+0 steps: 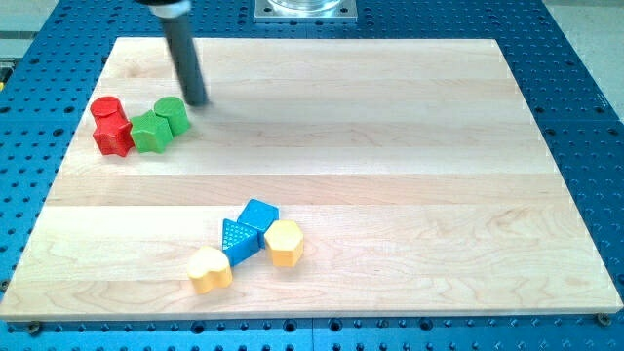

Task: Move the blue cube to the top left side of the board

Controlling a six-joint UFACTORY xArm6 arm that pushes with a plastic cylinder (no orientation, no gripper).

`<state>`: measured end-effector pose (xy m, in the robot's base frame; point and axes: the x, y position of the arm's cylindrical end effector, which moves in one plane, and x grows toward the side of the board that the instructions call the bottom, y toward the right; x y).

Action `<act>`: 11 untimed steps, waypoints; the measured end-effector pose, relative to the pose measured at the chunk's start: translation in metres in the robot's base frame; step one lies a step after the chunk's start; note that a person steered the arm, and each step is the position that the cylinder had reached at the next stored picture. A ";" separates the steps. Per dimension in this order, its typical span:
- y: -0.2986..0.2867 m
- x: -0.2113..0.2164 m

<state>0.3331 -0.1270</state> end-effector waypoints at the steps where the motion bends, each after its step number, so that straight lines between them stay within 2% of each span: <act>1: 0.057 0.010; 2: 0.130 0.078; 3: 0.130 0.159; 4: 0.129 0.218; 5: 0.137 0.239; 6: 0.085 0.239; 7: 0.058 0.213; 8: 0.100 0.169; 9: 0.055 0.117; 10: 0.068 0.130; 11: 0.055 0.133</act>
<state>0.4660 -0.0723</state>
